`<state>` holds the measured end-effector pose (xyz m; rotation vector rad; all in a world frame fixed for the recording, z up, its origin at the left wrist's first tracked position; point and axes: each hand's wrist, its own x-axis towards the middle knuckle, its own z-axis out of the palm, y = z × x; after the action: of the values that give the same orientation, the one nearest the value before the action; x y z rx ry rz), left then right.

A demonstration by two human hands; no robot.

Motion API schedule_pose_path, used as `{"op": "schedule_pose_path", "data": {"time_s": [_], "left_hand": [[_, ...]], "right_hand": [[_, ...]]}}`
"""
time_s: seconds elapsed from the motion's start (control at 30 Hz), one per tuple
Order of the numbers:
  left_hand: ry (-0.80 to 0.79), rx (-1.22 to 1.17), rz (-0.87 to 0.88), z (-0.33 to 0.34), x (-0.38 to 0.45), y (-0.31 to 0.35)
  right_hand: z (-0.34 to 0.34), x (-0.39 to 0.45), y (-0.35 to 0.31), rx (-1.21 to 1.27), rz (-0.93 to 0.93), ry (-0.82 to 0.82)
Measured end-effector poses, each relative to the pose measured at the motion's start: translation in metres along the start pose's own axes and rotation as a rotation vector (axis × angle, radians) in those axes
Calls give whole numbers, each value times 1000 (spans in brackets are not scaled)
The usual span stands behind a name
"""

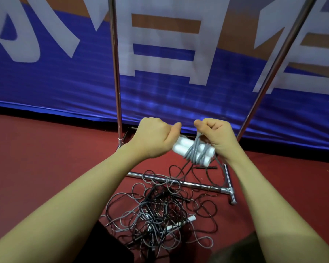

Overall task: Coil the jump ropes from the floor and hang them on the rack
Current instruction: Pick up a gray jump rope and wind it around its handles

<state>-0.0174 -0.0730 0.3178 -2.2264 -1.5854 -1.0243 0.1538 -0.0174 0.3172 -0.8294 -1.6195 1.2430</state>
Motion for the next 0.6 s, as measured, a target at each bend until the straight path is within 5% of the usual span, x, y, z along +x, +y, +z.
{"op": "schedule_pose_path", "data": {"time_s": [0.3,0.6], "left_hand": [[5,-152,-717,-13,17,1],[-67,-1,-955,1,18,-14]], "right_hand": [[26,-3,1,146,63,-150],[42,-11,3,-61,90,-352]]}}
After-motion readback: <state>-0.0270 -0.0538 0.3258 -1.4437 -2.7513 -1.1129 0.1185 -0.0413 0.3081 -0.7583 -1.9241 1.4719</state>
